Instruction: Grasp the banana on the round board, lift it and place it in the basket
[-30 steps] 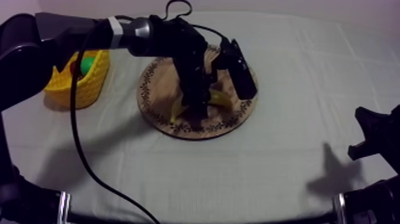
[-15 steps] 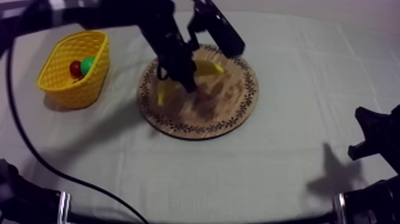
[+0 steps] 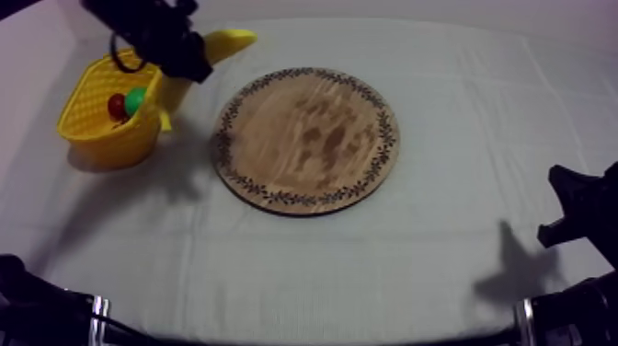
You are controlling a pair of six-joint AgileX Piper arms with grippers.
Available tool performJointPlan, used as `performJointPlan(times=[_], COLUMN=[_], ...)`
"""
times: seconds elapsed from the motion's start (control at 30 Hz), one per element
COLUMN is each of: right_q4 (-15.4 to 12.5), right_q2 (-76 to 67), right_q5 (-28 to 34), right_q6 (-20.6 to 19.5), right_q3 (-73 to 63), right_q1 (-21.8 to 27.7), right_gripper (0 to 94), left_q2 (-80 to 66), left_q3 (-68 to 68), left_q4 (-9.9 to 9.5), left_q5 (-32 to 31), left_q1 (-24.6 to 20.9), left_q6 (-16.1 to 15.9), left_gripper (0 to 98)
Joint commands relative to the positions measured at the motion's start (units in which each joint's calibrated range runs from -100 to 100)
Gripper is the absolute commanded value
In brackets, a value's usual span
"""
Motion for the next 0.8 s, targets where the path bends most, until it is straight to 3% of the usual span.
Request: performJointPlan(times=[0.0,0.3,0.77], right_q4=[0.01,0.01,0.01], right_q2=[0.00,0.00,0.00], right_q5=[-0.03,-0.03,-0.03], right_q6=[0.01,0.01,0.02], right_q3=[-0.03,-0.03,-0.03], right_q1=[0.00,0.00,0.00], right_gripper=[0.3,0.3,0.3], left_q2=[-5.77,-11.07,-0.76], left_q3=[2.50,0.76,-14.19], left_q4=[0.20,0.91,0.77], left_q5=[1.47,5.08,3.83], left_q1=[-1.08,-6.43,-15.63], left_q6=[1.67,5.84,7.71], left_gripper=[17.5,18.6,16.8])
